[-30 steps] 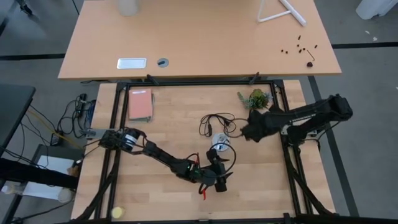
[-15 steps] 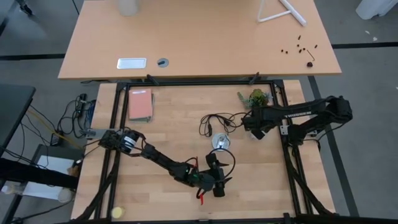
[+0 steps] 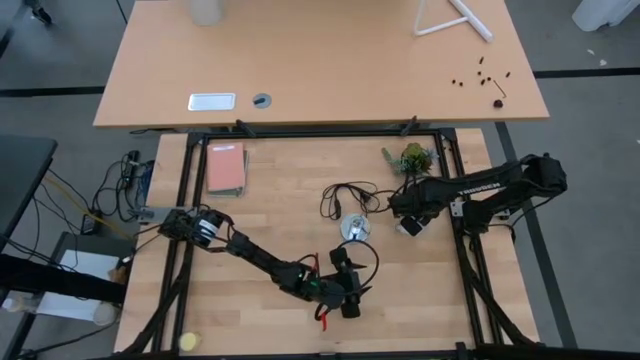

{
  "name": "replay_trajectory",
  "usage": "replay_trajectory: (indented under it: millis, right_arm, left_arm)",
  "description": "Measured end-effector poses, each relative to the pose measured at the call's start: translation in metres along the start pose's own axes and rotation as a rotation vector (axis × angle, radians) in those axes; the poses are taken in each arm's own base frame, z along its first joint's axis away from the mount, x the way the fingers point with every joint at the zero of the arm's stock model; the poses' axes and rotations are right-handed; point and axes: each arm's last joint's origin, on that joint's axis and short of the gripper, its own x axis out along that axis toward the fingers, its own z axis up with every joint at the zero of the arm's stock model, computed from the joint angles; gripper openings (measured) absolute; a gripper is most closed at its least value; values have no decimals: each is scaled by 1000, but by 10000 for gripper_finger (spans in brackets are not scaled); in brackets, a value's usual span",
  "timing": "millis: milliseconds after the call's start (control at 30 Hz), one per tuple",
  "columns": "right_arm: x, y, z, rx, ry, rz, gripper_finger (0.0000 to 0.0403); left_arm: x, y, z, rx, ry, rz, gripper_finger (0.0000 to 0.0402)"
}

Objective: Screw lightbulb
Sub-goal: Insert the white lightbulb into the silver lamp

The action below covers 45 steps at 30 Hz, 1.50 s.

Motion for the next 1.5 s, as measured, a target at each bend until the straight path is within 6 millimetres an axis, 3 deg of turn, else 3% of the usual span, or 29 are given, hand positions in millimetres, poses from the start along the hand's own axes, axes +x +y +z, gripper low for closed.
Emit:
replay_trajectory:
  millis: [533,767,1000,1267,1500]
  right_arm:
    - [-13,55,-41,-66,-112,314,137]
    - [-9,79,-59,-112,-140,378,137]
    - [2,103,-60,-224,-211,398,137]
    - [-22,122,-59,-342,-430,514,137]
    - [-22,122,-55,-409,-459,500,137]
  left_arm:
    - [-2,-2,-1,-30,11,-9,278]
    - [-1,0,-8,-66,69,7,278]
    - [6,12,-9,-148,95,38,278]
    - [5,12,-12,-102,121,40,278]
    - [4,15,-16,-157,133,145,278]
